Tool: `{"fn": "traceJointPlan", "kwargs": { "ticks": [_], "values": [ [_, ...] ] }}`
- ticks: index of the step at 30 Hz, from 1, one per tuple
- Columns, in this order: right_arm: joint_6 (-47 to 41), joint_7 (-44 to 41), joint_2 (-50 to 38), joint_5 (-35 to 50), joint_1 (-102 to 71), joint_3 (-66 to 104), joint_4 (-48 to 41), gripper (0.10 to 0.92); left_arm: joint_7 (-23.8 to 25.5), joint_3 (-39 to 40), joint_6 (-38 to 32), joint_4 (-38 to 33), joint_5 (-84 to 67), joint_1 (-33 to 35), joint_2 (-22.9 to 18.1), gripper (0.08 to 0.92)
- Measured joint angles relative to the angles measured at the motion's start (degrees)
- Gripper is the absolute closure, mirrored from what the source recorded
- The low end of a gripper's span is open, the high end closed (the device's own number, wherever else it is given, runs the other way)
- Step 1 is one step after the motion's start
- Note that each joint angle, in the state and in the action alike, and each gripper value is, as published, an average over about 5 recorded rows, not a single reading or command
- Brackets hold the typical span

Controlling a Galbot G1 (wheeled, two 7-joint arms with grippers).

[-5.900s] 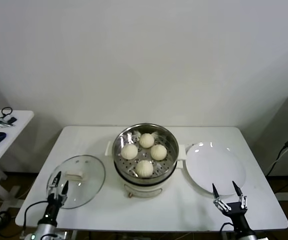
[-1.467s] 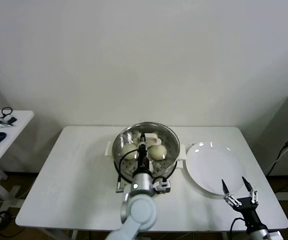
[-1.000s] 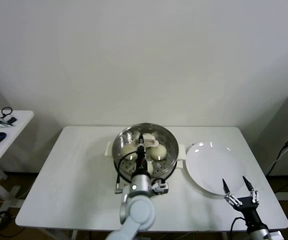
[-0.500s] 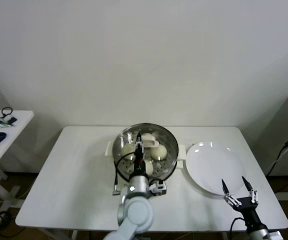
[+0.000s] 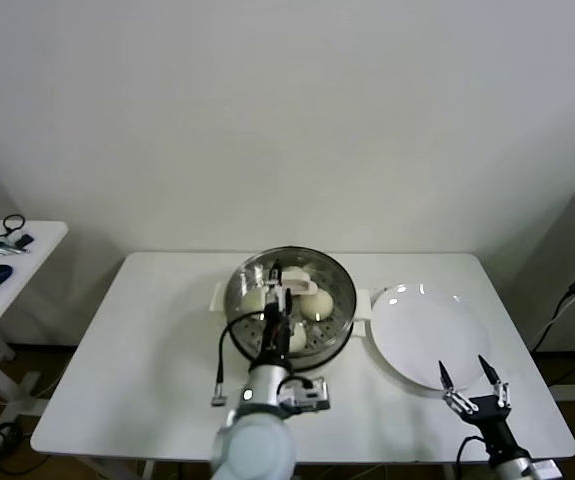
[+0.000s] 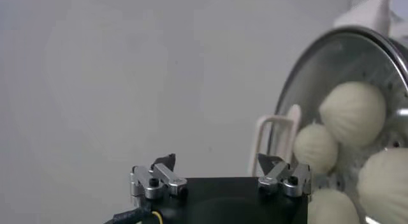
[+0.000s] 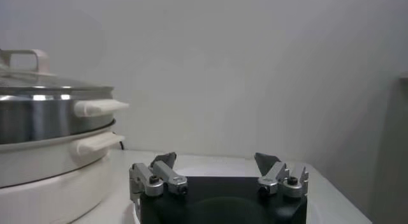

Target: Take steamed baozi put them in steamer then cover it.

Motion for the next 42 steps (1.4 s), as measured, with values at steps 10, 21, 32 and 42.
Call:
{"fn": "traceJointPlan", "kwargs": {
  "ticks": [10,21,32,42],
  "values": [
    [-0.7,2.2,0.1,0.7,0.0,0.5,0.6,0.203,-12.0,-15.8,-12.4,-6.8,-26.5,6.8,5.3,0.177],
    [-1.1,4.2,1.2,0.1,2.0,0.0,-1.0,0.203,-16.3,-39.7,-29.1,-5.0,-63.5,19.1,9.7,0.177],
    [-2.1,5.2,2.0,0.1,3.7,-1.4,-2.7,0.203,-14.6,-45.6,-41.1,6.6,-85.2,24.9,8.0,0.177],
    [-2.6,5.5,2.2,-0.3,4.4,-2.4,-3.0,0.203,-13.4,-46.7,-45.8,12.3,-93.5,26.5,5.7,0.177]
  ]
}}
